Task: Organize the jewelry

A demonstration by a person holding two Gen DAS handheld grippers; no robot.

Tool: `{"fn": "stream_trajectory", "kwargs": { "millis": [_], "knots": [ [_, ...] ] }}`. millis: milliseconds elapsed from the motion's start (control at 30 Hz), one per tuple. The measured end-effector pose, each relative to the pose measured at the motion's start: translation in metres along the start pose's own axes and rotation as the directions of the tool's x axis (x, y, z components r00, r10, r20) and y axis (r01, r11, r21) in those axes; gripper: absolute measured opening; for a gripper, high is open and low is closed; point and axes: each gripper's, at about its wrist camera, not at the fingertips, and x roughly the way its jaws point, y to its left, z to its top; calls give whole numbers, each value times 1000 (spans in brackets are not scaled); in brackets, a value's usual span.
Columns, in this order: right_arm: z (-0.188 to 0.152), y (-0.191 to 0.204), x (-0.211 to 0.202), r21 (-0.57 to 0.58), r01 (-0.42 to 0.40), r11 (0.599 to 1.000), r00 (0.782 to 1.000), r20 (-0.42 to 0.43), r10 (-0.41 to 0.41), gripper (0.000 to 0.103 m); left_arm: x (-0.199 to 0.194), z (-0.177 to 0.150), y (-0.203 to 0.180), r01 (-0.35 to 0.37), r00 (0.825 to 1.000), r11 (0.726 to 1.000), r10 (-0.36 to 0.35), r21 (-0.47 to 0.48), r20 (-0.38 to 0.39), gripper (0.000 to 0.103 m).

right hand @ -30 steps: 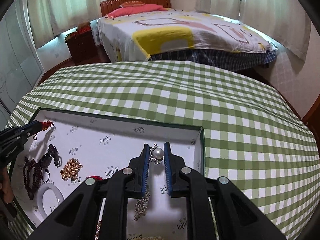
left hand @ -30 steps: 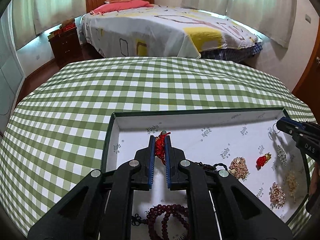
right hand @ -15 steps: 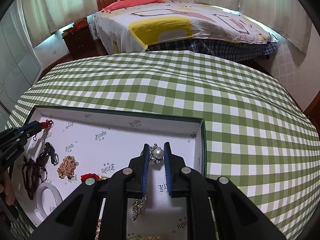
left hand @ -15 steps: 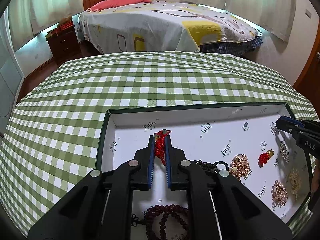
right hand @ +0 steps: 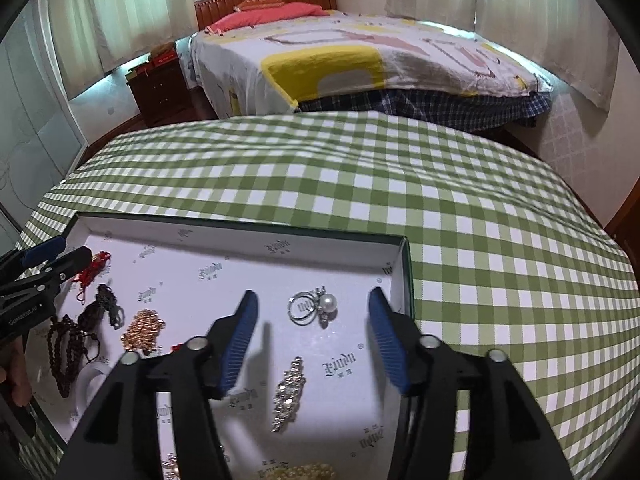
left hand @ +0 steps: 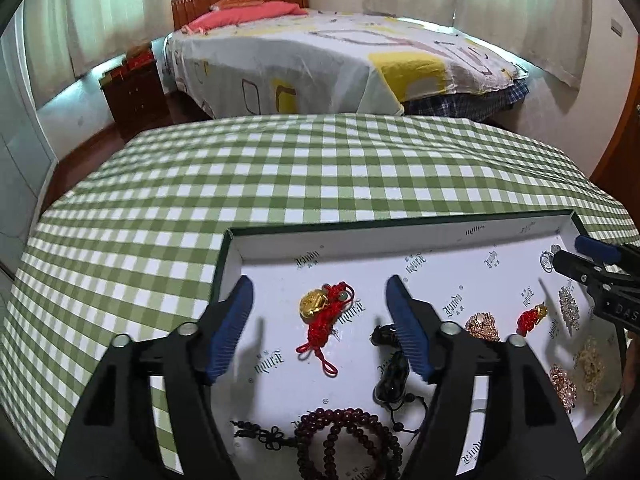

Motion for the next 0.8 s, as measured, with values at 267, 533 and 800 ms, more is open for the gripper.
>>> {"fn": "stream_trajectory", "kwargs": {
  "millis": [267, 533, 800],
  "knots": [
    [-6, 4, -31, 12, 29, 1000, 996, 83, -30, 80, -34, -4, -4, -79, 991, 996, 75, 31, 110, 90],
    [-33, 10, -58, 21, 49, 999, 992, 119, -51, 84, -72, -25, -10, -66, 990, 997, 62, 27, 126, 92],
    [-68, 21, -95, 38, 59, 998, 983, 174, -65, 84, -119, -57, -13, -34, 987, 999, 32, 9, 158, 96]
  ]
}}
